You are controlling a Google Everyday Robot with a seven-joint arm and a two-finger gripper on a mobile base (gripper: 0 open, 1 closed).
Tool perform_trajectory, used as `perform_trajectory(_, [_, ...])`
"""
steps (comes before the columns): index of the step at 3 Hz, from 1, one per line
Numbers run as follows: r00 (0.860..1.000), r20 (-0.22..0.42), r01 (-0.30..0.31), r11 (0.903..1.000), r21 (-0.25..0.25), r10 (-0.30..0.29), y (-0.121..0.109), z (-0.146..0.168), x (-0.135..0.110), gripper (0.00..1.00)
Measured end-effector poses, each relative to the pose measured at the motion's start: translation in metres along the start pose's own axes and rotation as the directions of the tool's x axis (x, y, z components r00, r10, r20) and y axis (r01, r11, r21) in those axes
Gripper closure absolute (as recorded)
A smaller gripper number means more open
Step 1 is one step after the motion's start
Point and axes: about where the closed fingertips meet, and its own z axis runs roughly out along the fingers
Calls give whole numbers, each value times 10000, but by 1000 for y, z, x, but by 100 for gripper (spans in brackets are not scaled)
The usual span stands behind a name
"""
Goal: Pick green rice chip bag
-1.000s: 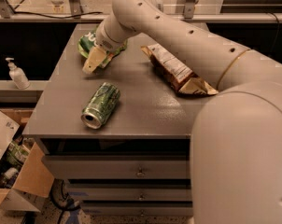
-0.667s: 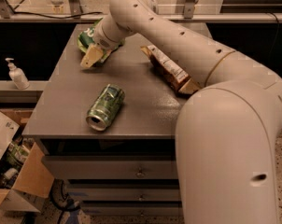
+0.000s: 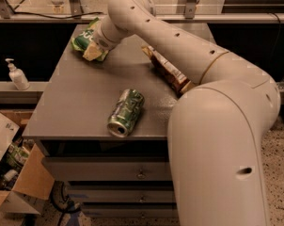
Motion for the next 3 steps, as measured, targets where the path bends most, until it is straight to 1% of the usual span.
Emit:
perform_trajectory(1, [10000,0,0,10000,1,0,-1,-2,-2,88])
perform_trajectory(2, [10000,0,0,10000,1,0,-1,-2,-2,100])
perform_trajectory(3, [10000,-43,45,9994,342,-44,-7,-12,-2,100])
